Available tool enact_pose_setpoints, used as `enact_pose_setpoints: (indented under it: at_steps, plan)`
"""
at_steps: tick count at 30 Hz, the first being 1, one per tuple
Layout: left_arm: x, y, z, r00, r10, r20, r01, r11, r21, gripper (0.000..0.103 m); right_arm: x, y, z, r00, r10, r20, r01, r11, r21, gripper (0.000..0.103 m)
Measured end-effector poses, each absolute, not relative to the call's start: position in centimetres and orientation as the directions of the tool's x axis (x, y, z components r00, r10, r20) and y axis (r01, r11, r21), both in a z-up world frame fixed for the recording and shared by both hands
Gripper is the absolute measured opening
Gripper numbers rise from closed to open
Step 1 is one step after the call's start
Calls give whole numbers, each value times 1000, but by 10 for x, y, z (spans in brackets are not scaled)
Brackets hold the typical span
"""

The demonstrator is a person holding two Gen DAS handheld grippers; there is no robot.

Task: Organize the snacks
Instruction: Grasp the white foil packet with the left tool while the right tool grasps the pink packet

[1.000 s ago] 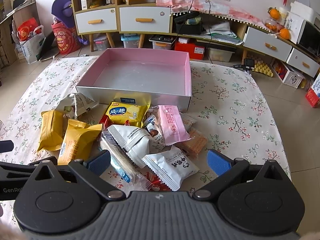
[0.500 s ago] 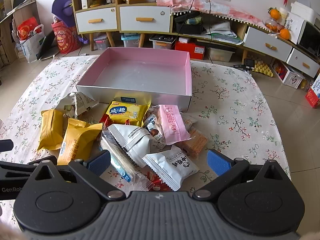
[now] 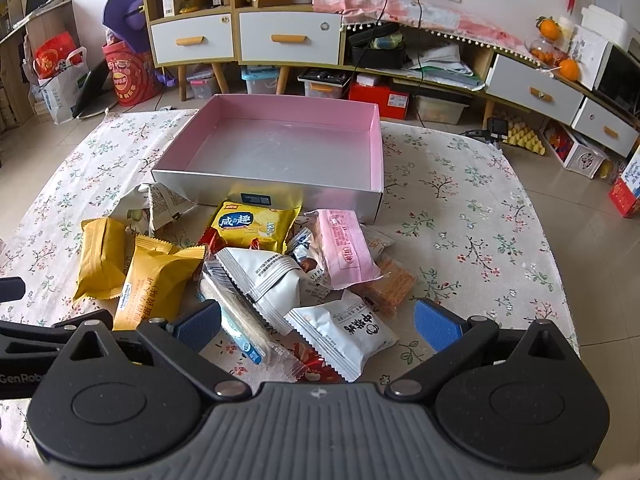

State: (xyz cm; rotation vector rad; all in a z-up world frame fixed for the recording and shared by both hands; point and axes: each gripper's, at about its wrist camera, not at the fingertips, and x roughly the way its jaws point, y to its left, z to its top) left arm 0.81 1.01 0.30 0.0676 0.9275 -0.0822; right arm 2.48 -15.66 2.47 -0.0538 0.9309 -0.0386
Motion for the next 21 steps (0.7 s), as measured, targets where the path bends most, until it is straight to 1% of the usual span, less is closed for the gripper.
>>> enact_pose_setpoints:
  at_steps: [8, 11, 13, 14, 16, 21]
  plan:
    - [35, 39, 9, 635, -120, -763, 134, 990, -43, 103, 38, -171, 23, 607, -43, -793, 25, 999, -35, 103]
    - [53, 48, 1, 618, -152, -771, 139, 987, -83, 103, 51, -178, 19, 575, 5, -818, 2, 1000, 7, 103]
    - [67, 54, -7, 599, -190, -778, 129, 982, -141, 101, 65, -189, 17, 539, 46, -841, 10, 998, 61, 99]
    - [74, 57, -9, 593, -214, -776, 127, 977, -172, 101, 73, -196, 16, 524, 73, -849, 32, 994, 105, 95]
    - [87, 60, -12, 595, -268, -758, 143, 963, -228, 101, 84, -210, 11, 505, 120, -855, 74, 981, 181, 93]
    - [118, 54, -20, 593, -339, -730, 189, 940, -283, 97, 104, -225, -3, 492, 166, -854, 127, 957, 260, 85]
